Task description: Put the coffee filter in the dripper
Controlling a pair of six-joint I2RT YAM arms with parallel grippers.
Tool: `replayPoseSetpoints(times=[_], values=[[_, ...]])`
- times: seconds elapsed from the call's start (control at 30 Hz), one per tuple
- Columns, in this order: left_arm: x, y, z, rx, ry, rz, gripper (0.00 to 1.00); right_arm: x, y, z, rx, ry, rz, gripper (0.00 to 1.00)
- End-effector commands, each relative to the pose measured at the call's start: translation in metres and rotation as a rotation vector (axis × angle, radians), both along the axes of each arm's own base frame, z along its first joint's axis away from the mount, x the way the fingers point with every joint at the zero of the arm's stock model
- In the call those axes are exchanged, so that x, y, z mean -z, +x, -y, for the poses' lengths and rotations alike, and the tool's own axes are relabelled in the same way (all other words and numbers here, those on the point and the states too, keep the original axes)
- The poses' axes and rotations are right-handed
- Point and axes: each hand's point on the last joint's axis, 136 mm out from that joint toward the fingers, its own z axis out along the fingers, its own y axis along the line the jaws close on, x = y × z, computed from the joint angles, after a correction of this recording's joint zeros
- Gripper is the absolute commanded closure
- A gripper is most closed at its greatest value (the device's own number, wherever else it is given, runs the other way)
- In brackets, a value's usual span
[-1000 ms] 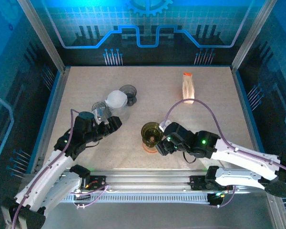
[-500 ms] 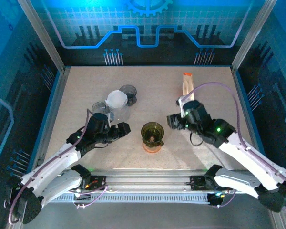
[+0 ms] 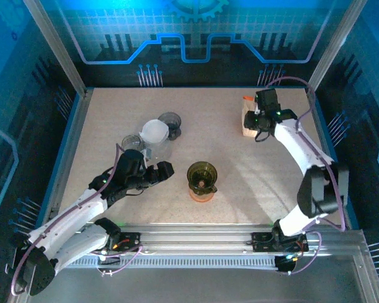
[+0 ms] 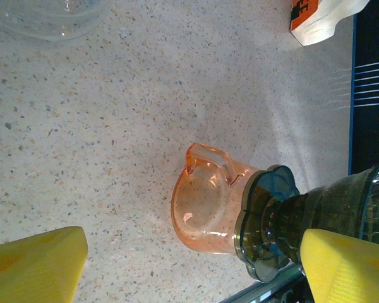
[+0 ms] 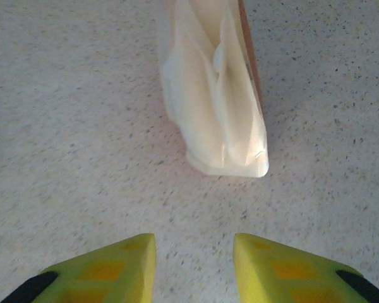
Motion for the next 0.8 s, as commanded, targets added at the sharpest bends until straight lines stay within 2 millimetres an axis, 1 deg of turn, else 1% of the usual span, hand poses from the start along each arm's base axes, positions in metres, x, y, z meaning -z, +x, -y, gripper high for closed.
replayPoseSetpoints(times=[0.0,0.2,0.4,0.53,0.77], values=[[-0.001,-0.001,-0.003,0.011,0.031,0.012,0.11,-0.007,0.024,0.006,0.006,-0.066,0.019,0.64],[0.001,0.002,-0.005,0.006,0.050,0.015,0.10,-0.001,0.053,0.010,0.005,-0.139,0.005,0.70],[0.005,0.004,-0.008,-0.002,0.061,0.000,0.10,0.012,0.078,0.011,-0.015,-0.196,-0.020,0.78],[0.007,0.004,-0.011,-0.013,0.064,-0.004,0.10,0.017,0.088,0.014,-0.027,-0.239,-0.029,0.78],[0.010,0.006,-0.014,-0.028,0.062,-0.014,0.10,0.023,0.103,0.009,-0.056,-0.251,-0.030,0.78]])
